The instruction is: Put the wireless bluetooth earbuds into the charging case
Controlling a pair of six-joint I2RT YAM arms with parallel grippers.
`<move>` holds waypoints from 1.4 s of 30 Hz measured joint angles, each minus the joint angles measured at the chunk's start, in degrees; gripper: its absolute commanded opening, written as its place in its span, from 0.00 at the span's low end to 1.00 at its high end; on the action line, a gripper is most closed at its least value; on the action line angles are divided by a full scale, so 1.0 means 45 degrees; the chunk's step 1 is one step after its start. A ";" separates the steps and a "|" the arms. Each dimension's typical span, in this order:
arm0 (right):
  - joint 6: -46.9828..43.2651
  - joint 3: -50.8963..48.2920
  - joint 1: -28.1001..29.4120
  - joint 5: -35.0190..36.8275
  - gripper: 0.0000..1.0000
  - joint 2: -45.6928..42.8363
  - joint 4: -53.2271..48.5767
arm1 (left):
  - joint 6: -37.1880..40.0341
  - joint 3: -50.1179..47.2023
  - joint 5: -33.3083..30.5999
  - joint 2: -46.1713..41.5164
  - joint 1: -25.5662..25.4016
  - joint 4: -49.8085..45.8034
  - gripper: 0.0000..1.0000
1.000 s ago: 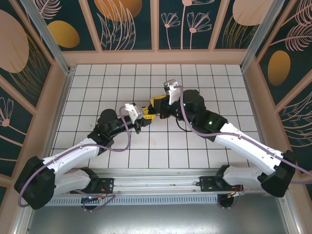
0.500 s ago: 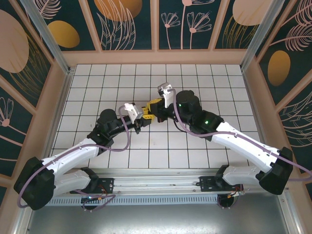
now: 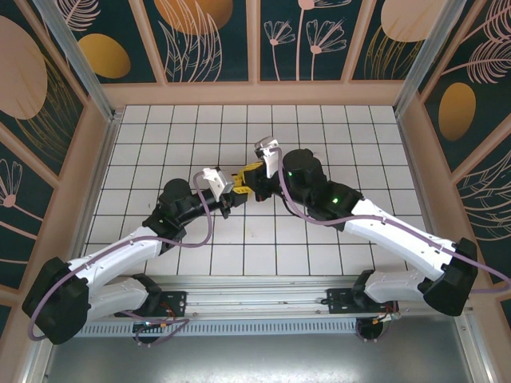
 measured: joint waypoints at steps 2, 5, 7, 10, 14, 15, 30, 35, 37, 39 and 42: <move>0.0000 0.0015 0.0005 0.0092 0.06 -0.0005 -0.0044 | -0.0005 0.0000 -0.0005 -0.0005 0.0000 0.0000 0.00; 0.0000 0.0024 0.0000 0.0189 0.06 -0.0049 -0.0102 | -0.0049 0.0000 -0.0053 -0.0010 0.0000 0.0000 0.00; 0.0000 0.0024 0.0005 0.0238 0.06 -0.0063 -0.0107 | -0.0092 0.0000 -0.0121 -0.0019 0.0000 0.0015 0.00; 0.0000 0.0024 0.0000 0.0287 0.06 -0.0068 -0.0107 | -0.0194 0.0000 -0.0199 -0.0019 0.0000 0.0034 0.00; 0.0000 0.0024 0.0000 0.0325 0.06 -0.0073 -0.0107 | -0.0291 0.0000 -0.0282 -0.0019 0.0000 0.0044 0.00; 0.0000 0.0024 0.0005 0.0325 0.06 -0.0073 -0.0112 | -0.0321 0.0000 -0.0291 -0.0019 0.0000 0.0049 0.00; 0.0010 0.0024 0.0029 0.0321 0.05 -0.0073 -0.0204 | -0.0680 0.0000 -0.0811 -0.0024 0.0000 0.0316 0.00; 0.0049 0.0024 0.0049 0.0325 0.05 0.0000 -0.0185 | -0.0767 0.0000 -0.0967 -0.0024 -0.0010 0.0442 0.00; 0.0068 0.0024 0.0049 0.0321 0.06 0.0010 -0.0180 | -0.0782 0.0000 -0.0976 -0.0024 -0.0010 0.0442 0.00; 0.0180 0.0024 0.0049 0.0325 0.07 0.0010 -0.0180 | -0.0801 0.0000 -0.0996 -0.0024 -0.0010 0.0442 0.00; 0.0277 0.0019 0.0049 0.0321 0.14 0.0010 -0.0170 | -0.0826 0.0000 -0.1010 -0.0024 -0.0024 0.0442 0.00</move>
